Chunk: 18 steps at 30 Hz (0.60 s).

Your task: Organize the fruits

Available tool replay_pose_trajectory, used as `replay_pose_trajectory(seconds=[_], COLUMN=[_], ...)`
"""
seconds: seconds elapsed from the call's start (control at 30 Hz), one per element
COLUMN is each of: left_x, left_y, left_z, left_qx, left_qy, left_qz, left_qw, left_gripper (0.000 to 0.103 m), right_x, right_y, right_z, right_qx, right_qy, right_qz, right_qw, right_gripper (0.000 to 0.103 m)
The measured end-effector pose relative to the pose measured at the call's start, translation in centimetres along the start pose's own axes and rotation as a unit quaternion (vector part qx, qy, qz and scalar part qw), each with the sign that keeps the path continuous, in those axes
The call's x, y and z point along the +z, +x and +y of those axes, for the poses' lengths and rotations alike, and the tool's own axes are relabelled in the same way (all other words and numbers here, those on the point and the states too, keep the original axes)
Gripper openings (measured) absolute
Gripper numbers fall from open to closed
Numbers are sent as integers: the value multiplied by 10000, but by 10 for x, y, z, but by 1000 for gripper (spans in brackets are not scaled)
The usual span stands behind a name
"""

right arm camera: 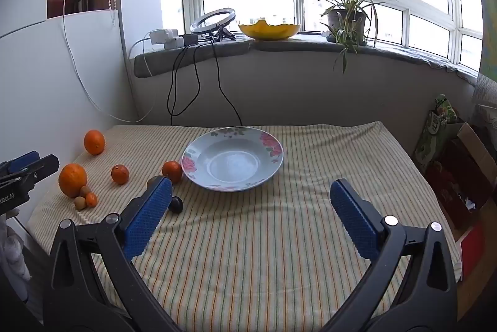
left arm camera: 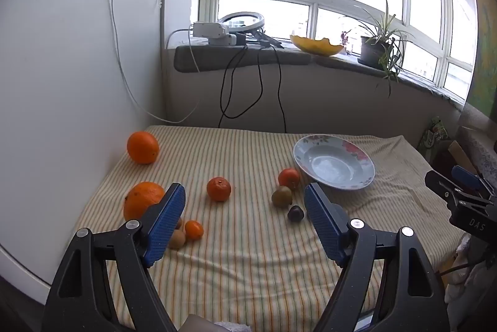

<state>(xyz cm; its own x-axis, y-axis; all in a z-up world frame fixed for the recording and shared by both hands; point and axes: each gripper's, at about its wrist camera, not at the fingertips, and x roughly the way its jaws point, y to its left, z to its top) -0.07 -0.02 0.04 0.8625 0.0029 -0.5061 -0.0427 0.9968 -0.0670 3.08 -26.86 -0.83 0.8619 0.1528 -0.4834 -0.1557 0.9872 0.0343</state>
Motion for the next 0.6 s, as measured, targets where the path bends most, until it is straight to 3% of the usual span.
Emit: replay_pose_trajectory(seconds=[0.6], left_x=[1], left_y=[-1], left_z=[3], left_qx=[-26], left_qy=[-55], left_qz=[-4], left_qw=[10000], left_gripper=[79], right_x=[-2], right_y=[0], right_z=[2], right_qx=[29], right_qy=[10], right_qz=[1], right_qw=[10000], right_gripper=[103])
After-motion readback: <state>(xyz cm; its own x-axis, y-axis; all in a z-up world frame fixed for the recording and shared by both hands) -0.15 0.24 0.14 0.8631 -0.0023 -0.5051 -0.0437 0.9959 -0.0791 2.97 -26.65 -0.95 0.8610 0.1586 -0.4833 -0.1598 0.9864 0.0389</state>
